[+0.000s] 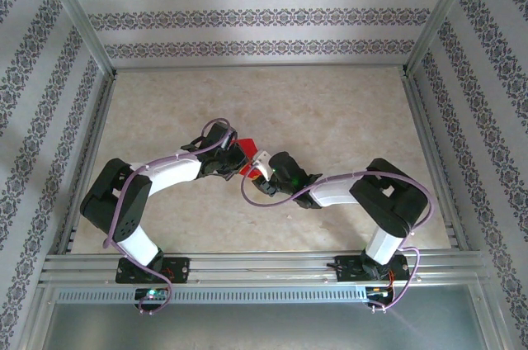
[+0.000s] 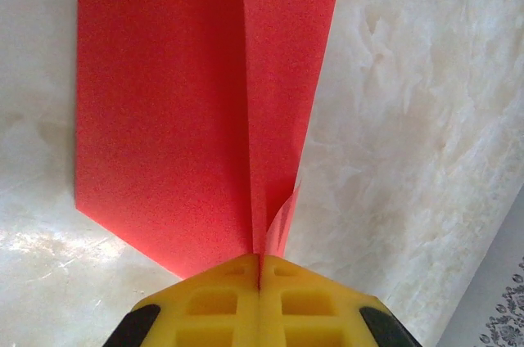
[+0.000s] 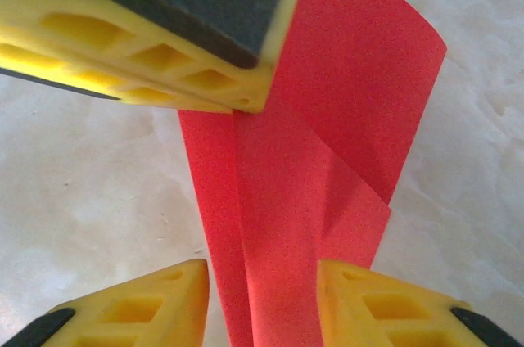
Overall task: Fold a paper plane with a square sheet of paper (pick it up from the middle)
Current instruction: Fourth fold the wing at the center of the table.
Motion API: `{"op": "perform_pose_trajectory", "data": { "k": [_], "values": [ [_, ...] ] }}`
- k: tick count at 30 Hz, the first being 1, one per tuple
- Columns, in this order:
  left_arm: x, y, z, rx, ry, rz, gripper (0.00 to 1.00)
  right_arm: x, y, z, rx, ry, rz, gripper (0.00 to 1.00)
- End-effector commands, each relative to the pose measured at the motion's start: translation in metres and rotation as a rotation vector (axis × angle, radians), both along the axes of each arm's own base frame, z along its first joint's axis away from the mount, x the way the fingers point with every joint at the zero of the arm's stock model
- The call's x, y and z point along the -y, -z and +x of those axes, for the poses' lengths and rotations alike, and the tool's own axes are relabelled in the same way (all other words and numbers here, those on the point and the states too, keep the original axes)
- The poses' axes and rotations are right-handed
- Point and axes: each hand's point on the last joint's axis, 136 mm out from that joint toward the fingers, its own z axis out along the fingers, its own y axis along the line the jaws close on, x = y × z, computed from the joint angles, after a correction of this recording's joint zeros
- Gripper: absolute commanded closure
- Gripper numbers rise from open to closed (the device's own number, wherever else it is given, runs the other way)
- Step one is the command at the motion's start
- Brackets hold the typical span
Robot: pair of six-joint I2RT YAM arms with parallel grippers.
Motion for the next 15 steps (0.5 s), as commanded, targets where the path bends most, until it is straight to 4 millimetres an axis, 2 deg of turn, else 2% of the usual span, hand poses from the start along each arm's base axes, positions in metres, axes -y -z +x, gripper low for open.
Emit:
{"op": "perform_pose_trajectory", "data": {
  "k": [1, 5, 15],
  "values": [
    [0.005, 0.001, -0.0068, -0.061, -0.024, -0.023, 0.97, -0.0039, 0.0038, -0.0013, 0.042, -0.021, -0.007, 0.62],
    [0.0085, 0.0005, -0.0075, -0.074, -0.035, -0.055, 0.97, -0.0053, 0.0093, 0.0002, 0.05, -0.022, -0.016, 0.63],
    [0.0049, 0.0024, -0.011, -0.097, -0.051, -0.056, 0.97, -0.0004, 0.0122, 0.0066, 0.08, 0.008, -0.04, 0.73]
  ]
}}
